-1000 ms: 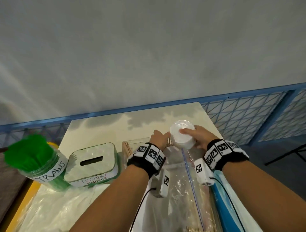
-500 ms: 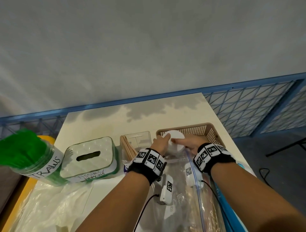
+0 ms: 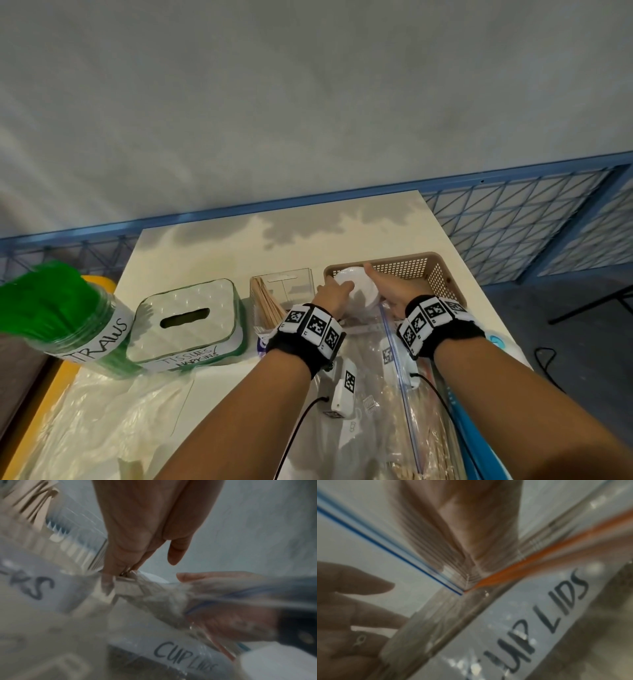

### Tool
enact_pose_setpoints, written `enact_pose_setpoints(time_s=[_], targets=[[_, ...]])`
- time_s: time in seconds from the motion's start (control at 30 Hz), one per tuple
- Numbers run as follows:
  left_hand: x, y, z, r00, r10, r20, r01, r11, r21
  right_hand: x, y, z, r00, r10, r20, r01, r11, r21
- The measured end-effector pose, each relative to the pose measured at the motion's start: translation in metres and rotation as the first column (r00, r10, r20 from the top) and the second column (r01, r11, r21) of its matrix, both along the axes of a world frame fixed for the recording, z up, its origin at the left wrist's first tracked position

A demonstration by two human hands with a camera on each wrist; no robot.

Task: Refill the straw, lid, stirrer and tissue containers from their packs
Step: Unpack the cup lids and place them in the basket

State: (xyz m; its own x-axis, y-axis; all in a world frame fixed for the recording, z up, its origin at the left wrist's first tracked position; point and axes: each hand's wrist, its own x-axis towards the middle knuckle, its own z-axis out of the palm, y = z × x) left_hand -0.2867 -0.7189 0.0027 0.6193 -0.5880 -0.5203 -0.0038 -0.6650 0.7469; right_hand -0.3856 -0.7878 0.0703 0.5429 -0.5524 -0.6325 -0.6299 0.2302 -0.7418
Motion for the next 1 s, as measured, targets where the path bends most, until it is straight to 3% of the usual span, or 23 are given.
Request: enact_pose_setpoints(time_s=[0.3,0.4,0.5,0.57,0.63,0.67,0.7,0.77,0.83,0.93,1.0], targets=[[-0.007,0.018,0.036,0.998,-0.021,0.067,0.022,1.000,-0.017,-0.009,0.006,0.008,0.999,-0.022,-0.044,0.016,0.991,-0.135],[-0.018,0.031,0.055,0.989,-0.073,0.132,0.078,0.997,-0.026,-0.021,0.009,-0.002,0.999,-0.022,-0.029,0.013,0.958,-0.286],[-0.030,0.053,0.066,0.969,-0.073,0.236,0.087,0.995,-0.048,-0.042,0.028,-0.007,0.996,-0.002,0.084,0.036,0.910,-0.412],[-0.039,0.072,0.072,0.959,-0.040,0.280,0.062,0.996,-0.070,-0.056,0.045,-0.010,0.997,0.014,0.076,0.028,0.851,-0.524],[-0.045,0.090,0.072,0.959,0.008,0.285,0.024,0.994,-0.106,-0.073,0.060,-0.015,0.996,-0.074,0.049,0.087,0.682,-0.726],[-0.047,0.099,0.069,0.962,0.027,0.273,0.007,0.993,-0.120,-0.080,0.067,-0.017,0.991,-0.082,0.109,0.136,0.588,-0.798],[-0.050,0.110,0.068,0.960,0.044,0.276,-0.005,0.990,-0.140,-0.084,0.074,-0.017,0.979,-0.059,0.197,0.195,0.563,-0.803],[-0.054,0.130,0.063,0.960,0.080,0.267,-0.042,0.988,-0.147,-0.093,0.088,-0.015,0.916,-0.056,0.396,0.336,0.646,-0.685],[-0.055,0.148,0.054,0.960,0.111,0.258,-0.081,0.989,-0.125,-0.098,0.095,-0.021,0.806,-0.234,0.543,0.520,0.717,-0.464],[-0.057,0.168,0.038,0.964,0.090,0.249,-0.090,0.996,-0.013,-0.102,0.106,-0.031,0.610,-0.546,0.575,0.722,0.681,-0.119],[-0.062,0.178,0.030,0.976,0.059,0.210,-0.073,0.996,0.059,-0.104,0.114,-0.030,0.493,-0.682,0.541,0.687,0.686,0.240]])
